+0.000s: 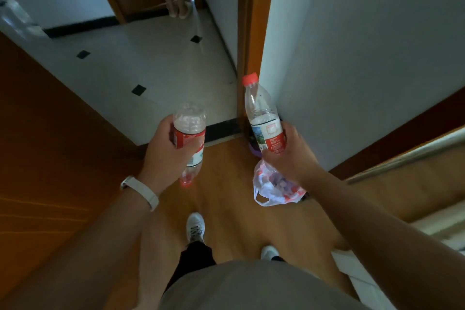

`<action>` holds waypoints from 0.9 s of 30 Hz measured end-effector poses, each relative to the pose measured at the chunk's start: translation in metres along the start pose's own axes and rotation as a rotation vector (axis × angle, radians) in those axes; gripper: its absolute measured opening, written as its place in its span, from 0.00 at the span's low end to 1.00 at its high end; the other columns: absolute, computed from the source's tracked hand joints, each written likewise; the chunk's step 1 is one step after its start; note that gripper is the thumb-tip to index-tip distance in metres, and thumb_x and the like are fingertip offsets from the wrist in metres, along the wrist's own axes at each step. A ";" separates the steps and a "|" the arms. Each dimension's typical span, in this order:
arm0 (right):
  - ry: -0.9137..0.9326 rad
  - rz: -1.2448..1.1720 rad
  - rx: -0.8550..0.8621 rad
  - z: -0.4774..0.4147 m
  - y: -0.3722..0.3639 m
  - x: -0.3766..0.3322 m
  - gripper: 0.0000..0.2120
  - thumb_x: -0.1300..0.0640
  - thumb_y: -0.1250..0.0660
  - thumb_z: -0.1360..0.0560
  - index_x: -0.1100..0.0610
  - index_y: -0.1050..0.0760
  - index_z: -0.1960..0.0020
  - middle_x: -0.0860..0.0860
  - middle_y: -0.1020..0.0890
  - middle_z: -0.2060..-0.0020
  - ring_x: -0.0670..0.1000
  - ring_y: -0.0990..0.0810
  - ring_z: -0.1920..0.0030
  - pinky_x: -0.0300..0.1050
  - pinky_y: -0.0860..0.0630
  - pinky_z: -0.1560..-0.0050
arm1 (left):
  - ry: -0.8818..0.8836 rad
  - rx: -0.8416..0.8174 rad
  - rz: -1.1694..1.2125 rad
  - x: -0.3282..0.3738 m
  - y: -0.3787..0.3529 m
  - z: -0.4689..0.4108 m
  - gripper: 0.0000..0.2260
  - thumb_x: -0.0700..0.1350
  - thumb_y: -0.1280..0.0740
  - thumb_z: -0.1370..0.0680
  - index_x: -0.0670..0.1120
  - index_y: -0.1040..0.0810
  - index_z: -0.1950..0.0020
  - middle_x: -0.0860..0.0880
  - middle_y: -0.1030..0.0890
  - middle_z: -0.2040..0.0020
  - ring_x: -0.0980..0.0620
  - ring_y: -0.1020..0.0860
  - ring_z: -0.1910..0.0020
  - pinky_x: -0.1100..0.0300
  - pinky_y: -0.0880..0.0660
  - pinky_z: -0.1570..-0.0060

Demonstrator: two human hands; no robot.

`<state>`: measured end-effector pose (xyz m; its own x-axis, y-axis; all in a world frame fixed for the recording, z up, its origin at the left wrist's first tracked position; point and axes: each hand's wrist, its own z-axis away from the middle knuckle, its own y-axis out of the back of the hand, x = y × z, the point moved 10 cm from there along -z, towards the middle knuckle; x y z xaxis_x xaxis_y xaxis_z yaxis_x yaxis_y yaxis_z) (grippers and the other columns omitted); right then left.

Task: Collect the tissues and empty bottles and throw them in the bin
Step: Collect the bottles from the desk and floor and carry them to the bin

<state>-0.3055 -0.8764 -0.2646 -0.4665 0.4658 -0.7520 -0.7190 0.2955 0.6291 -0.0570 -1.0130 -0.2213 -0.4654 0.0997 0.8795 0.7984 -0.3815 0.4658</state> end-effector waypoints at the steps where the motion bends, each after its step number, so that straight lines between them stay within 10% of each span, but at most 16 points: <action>1: -0.018 0.008 0.041 -0.003 0.000 -0.005 0.30 0.48 0.26 0.30 0.46 0.36 0.32 0.39 0.28 0.48 0.41 0.25 0.53 0.30 0.32 0.56 | -0.017 -0.035 0.005 -0.001 0.002 -0.013 0.26 0.52 0.26 0.28 0.56 0.32 0.32 0.59 0.25 0.40 0.54 0.24 0.41 0.55 0.22 0.45; 6: -0.098 0.035 0.183 -0.016 -0.014 -0.033 0.30 0.47 0.27 0.32 0.46 0.35 0.34 0.41 0.25 0.48 0.43 0.24 0.52 0.32 0.33 0.61 | -0.100 -0.155 0.012 -0.005 0.022 -0.075 0.25 0.52 0.25 0.29 0.55 0.31 0.35 0.60 0.23 0.44 0.59 0.23 0.45 0.71 0.25 0.54; 11: -0.154 0.046 0.260 -0.022 -0.022 -0.047 0.31 0.43 0.28 0.33 0.47 0.35 0.33 0.42 0.25 0.47 0.44 0.24 0.52 0.31 0.33 0.62 | -0.119 -0.252 0.013 -0.011 0.026 -0.118 0.26 0.53 0.25 0.29 0.53 0.31 0.35 0.56 0.22 0.43 0.55 0.22 0.44 0.54 0.21 0.48; 27: -0.390 -0.050 0.323 -0.112 -0.006 0.040 0.30 0.43 0.28 0.31 0.45 0.36 0.33 0.42 0.24 0.48 0.45 0.23 0.51 0.37 0.28 0.57 | -0.159 -0.455 -0.139 0.009 -0.091 -0.233 0.26 0.55 0.25 0.30 0.54 0.31 0.37 0.56 0.22 0.43 0.56 0.22 0.45 0.61 0.22 0.51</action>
<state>-0.3771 -0.9528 -0.3208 -0.1640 0.7029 -0.6921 -0.5105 0.5399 0.6693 -0.2226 -1.1918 -0.2786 -0.4629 0.3037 0.8328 0.4689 -0.7134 0.5208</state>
